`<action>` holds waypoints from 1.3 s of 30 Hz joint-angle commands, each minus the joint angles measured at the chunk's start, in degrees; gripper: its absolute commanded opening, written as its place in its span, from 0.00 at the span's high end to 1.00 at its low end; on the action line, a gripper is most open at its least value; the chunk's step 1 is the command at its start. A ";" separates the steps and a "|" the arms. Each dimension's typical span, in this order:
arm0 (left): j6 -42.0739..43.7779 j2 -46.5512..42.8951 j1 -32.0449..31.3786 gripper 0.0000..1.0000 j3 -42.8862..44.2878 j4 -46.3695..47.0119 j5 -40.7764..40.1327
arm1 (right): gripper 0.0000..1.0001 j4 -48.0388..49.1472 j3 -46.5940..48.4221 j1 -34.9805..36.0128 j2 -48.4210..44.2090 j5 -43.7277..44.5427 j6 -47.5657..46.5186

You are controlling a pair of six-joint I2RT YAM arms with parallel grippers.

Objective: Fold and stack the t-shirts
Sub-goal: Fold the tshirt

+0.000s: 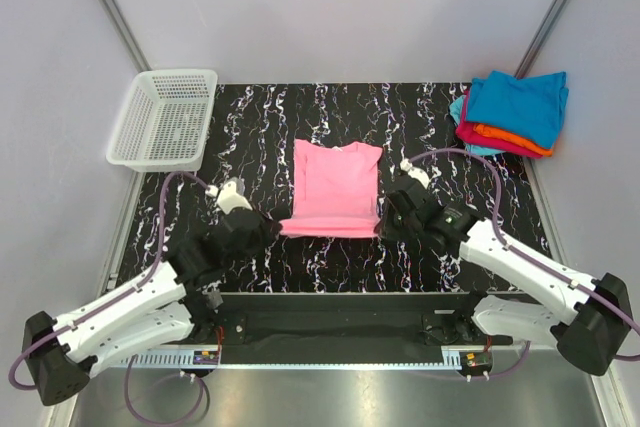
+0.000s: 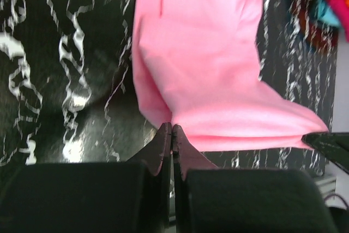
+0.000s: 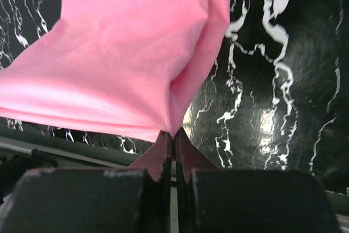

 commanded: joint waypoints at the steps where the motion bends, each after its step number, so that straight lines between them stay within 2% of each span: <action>1: 4.78 5.09 0.47 1.00 7.75 -3.07 -11.11 | 1.00 -7.02 5.69 -0.34 1.57 10.14 -5.14; 8: 9.26 17.58 0.47 1.00 19.45 -1.75 -16.11 | 1.00 -6.84 13.09 -0.69 7.81 16.03 -9.10; 11: 11.37 22.76 0.74 1.00 24.29 -1.23 -18.41 | 1.00 -6.05 16.69 -3.41 10.79 17.53 -12.00; 17: 15.07 31.03 4.42 1.00 31.24 1.50 -18.15 | 1.00 1.40 20.74 -12.98 15.45 12.00 -19.55; 23: 18.41 39.99 9.87 1.00 37.47 4.49 -16.48 | 1.00 7.47 27.24 -17.74 25.02 6.20 -26.15; 29: 21.39 49.22 15.14 1.00 44.59 6.59 -15.25 | 1.00 11.52 37.16 -21.78 38.56 0.66 -30.63; 36: 24.38 61.08 20.33 1.00 52.59 9.41 -10.86 | 1.00 11.88 54.11 -25.39 56.82 -5.58 -33.62; 38: 24.91 65.13 21.47 1.00 54.88 10.46 -9.45 | 0.91 11.79 57.46 -25.74 60.44 -6.72 -35.03; 39: 25.52 66.53 21.83 0.96 56.10 10.81 -9.18 | 0.77 11.79 60.18 -25.92 63.33 -6.82 -35.38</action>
